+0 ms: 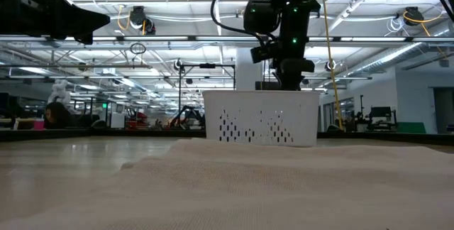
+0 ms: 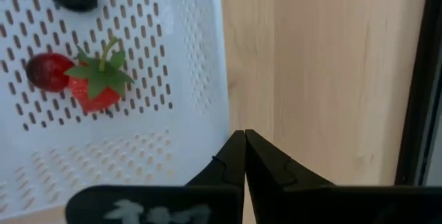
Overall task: Pick and placing Produce into tupperware
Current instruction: Adjust the white bin, then return to Home Position
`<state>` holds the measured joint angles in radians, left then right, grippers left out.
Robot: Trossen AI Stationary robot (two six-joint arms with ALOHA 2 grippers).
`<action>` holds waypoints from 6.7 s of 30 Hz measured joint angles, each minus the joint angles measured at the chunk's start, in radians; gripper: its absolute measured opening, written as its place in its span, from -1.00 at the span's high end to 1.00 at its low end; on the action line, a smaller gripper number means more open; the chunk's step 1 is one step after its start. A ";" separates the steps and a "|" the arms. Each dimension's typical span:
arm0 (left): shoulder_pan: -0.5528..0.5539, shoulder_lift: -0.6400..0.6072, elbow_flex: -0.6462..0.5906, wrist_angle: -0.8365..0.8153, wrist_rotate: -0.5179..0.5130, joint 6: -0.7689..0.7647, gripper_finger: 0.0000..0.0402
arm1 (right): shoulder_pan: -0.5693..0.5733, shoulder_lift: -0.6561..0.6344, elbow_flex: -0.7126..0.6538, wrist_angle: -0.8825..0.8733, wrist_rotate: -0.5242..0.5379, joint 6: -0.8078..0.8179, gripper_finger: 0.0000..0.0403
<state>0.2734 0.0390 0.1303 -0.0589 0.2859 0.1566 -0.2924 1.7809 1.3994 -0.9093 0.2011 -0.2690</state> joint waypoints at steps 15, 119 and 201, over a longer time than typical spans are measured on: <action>0.000 0.000 0.000 0.000 0.000 0.000 0.98 | 0.026 0.000 0.000 -0.042 -0.019 0.024 1.00; 0.000 0.000 0.000 -0.001 -0.129 -0.024 0.87 | 0.196 -1.508 -1.196 1.077 -0.310 0.327 1.00; 0.000 0.000 0.000 -0.046 0.001 -0.030 0.87 | 0.196 -1.687 -1.381 1.005 -0.304 0.362 1.00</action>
<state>0.2737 0.0387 0.1299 -0.1047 0.2867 0.1265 -0.0963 0.0944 0.0189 0.0959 -0.1024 0.0925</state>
